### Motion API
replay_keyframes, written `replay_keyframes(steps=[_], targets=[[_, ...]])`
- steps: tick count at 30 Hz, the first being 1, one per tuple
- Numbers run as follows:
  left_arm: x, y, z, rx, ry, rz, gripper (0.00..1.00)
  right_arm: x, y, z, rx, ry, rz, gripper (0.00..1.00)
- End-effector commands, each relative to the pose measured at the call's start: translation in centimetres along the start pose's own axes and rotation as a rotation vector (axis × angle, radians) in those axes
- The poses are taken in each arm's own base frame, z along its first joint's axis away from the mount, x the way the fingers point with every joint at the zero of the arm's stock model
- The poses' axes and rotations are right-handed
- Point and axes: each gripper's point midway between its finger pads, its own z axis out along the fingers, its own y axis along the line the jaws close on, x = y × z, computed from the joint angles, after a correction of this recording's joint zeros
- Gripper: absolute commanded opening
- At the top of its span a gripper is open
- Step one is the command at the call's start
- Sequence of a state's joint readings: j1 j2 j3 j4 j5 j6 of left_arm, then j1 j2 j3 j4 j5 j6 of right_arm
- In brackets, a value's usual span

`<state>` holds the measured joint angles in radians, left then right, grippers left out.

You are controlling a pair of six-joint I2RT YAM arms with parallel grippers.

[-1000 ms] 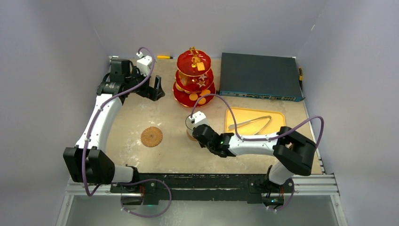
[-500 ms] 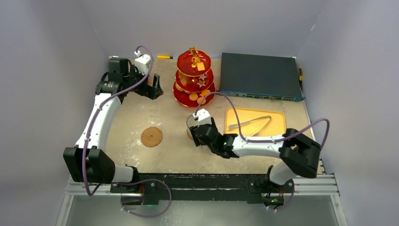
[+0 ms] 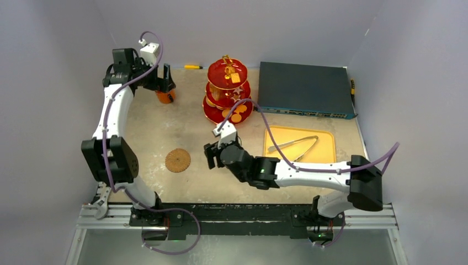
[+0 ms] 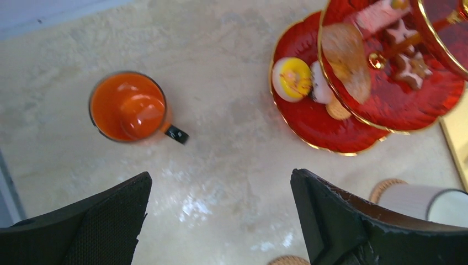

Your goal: Serve the afternoon tea

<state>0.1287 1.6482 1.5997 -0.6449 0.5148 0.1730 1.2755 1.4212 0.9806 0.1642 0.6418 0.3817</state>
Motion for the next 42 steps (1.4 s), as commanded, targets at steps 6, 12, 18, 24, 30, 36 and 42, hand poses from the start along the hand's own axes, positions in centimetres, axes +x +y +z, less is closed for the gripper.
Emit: replay_keyframes(steps=[6, 12, 18, 24, 30, 36, 42], targets=[[-3.0, 7.4, 6.5, -0.112, -0.012, 0.12, 0.85, 0.4, 6.3, 3.7, -0.1, -0.003, 0.017, 0.72], [-1.8, 13.1, 9.6, -0.19, 0.02, 0.105, 0.67, 2.4, 7.5, 4.8, -0.138, 0.038, 0.009, 0.67], [0.2, 15.7, 11.1, -0.201, 0.064, 0.113, 0.38, 4.0, 7.0, 4.6, -0.141, 0.077, 0.001, 0.68], [2.9, 16.2, 12.9, -0.175, 0.123, 0.125, 0.4, 5.1, 7.1, 5.0, -0.14, 0.101, -0.003, 0.69], [4.0, 16.1, 14.7, -0.127, 0.131, 0.087, 0.37, 6.4, 6.3, 6.2, -0.122, 0.137, -0.015, 0.71], [4.9, 15.8, 15.6, -0.106, 0.134, 0.049, 0.07, 7.8, 5.7, 8.5, -0.1, 0.149, -0.042, 0.67], [4.9, 15.1, 14.6, -0.112, 0.129, 0.02, 0.0, 10.4, 7.6, 11.2, -0.155, 0.199, -0.097, 0.65]])
